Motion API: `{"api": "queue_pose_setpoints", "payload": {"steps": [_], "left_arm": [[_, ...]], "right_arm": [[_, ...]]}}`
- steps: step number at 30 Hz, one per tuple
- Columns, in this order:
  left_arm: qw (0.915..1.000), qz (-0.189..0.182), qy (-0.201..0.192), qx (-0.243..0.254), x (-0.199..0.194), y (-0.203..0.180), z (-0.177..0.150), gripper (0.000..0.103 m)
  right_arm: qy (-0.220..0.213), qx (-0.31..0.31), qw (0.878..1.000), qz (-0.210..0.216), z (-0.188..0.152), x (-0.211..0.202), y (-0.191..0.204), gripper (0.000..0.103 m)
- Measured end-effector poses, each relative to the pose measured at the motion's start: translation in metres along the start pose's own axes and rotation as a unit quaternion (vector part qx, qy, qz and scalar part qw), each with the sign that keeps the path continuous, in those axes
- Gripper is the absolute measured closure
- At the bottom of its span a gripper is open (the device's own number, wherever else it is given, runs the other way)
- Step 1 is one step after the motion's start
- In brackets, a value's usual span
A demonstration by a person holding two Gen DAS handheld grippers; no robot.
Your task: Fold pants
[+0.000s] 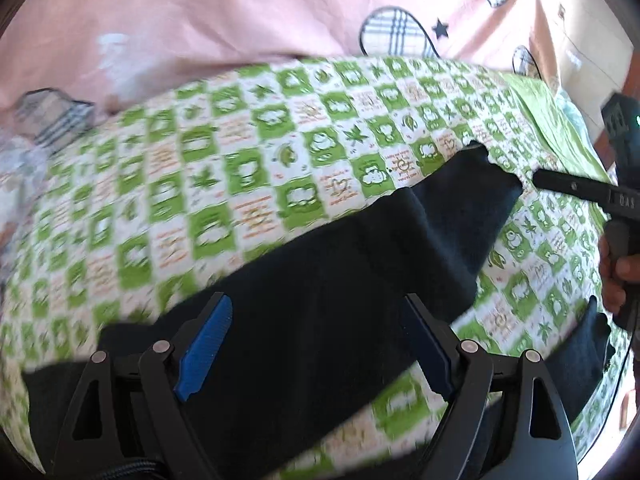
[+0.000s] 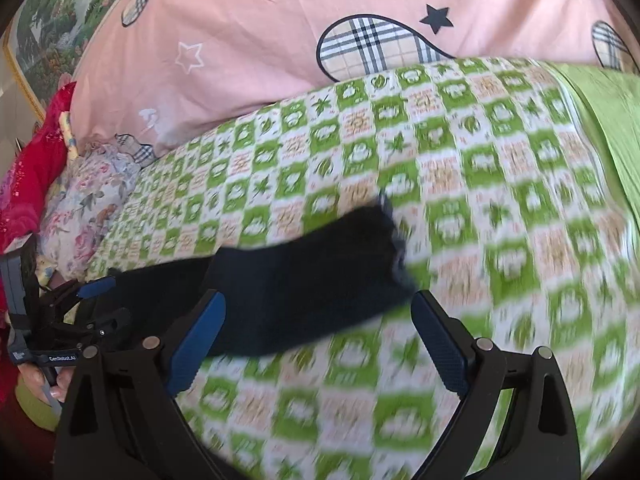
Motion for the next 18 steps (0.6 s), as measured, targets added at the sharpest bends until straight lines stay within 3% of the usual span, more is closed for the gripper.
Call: {"api": "queue_pose_setpoints", "payload": {"steps": [5,10,14,16,17,18], "left_arm": [[0.9976,-0.038,0.054,0.023,0.047,0.007,0.024,0.017],[0.9943,-0.043,0.076,0.061,0.076,0.010,0.044,0.017],[0.9905,-0.063,0.109,0.057,0.100,0.017,0.051,0.018],[0.9903,-0.064,0.106,0.062,0.102,0.017,0.050,0.019],[0.9900,-0.066,0.105,0.068,0.102,0.013,0.050,0.025],[0.9894,-0.069,0.105,0.074,0.103,0.011,0.051,0.037]], "right_arm": [[0.027,-0.016,0.999,-0.009,0.031,0.033,-0.014,0.009],[0.057,-0.042,0.997,-0.027,0.044,0.065,-0.023,0.009],[0.069,-0.073,0.995,-0.023,0.048,0.084,-0.020,0.010],[0.065,-0.087,0.994,-0.022,0.048,0.088,-0.015,0.030],[0.066,-0.091,0.993,-0.027,0.048,0.089,-0.014,0.056],[0.067,-0.089,0.993,-0.033,0.047,0.090,-0.014,0.072]]}}
Point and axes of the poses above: each gripper's, at about its wrist camera, not at the fingertips, and x roughly the way its jaws point, y to its left, z to its top, the point moved 1 cm from there along x, roughly the way its jaws point, and after that the axes turned 4 degrees about z, right-handed, at the moved point
